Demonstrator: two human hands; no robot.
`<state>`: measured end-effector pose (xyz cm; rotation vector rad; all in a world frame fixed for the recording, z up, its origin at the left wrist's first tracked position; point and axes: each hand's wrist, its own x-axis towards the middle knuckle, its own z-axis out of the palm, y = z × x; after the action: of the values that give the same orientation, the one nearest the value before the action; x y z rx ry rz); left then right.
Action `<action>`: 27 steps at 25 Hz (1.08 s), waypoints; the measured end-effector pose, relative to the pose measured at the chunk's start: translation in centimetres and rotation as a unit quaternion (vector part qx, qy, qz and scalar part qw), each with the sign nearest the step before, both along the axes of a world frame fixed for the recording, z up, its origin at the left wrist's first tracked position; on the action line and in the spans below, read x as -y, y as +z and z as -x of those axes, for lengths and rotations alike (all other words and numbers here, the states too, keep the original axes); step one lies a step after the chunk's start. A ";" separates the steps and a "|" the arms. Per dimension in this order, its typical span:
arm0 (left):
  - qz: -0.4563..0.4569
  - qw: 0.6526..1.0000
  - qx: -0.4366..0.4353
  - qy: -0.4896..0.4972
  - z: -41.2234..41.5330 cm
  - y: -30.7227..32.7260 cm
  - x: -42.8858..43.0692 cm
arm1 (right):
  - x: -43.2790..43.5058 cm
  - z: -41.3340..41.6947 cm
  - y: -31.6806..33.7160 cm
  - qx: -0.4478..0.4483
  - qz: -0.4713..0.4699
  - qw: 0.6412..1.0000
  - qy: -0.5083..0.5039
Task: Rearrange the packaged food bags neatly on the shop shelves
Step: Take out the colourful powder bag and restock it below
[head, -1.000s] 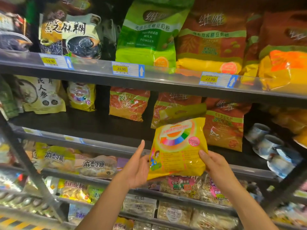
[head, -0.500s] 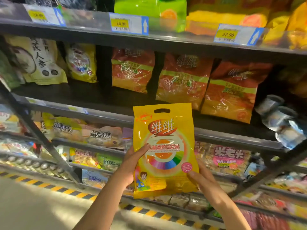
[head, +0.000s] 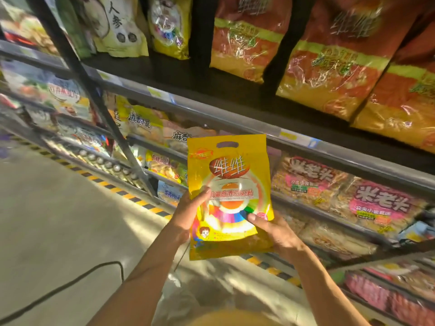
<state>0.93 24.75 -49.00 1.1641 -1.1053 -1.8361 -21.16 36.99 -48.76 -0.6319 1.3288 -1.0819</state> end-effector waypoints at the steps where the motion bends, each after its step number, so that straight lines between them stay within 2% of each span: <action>1: -0.016 1.000 -0.008 0.015 -0.6 -0.3 -0.2 | 0.4 -0.6 -0.5 0.004 0.005 1.000 0.003; 4: -0.059 0.997 -0.033 0.038 -2.3 -0.3 -0.5 | 1.3 -2.7 -0.7 0.016 0.017 1.000 -0.001; 7: -0.062 0.996 -0.033 0.048 -4.5 0.1 -0.1 | 2.4 -4.5 -0.6 0.008 0.031 0.999 0.017; 16: -0.042 0.994 -0.057 0.082 -12.9 2.4 3.1 | 7.5 -12.5 1.9 -0.068 0.063 0.994 0.050; 27: 0.025 0.994 -0.070 0.080 -27.9 8.5 13.7 | 18.2 -27.5 7.7 -0.059 0.103 0.993 0.013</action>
<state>28.82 11.05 -40.48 1.0466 -0.9447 -1.7279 6.38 18.84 -41.08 -0.8751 1.3157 -1.1850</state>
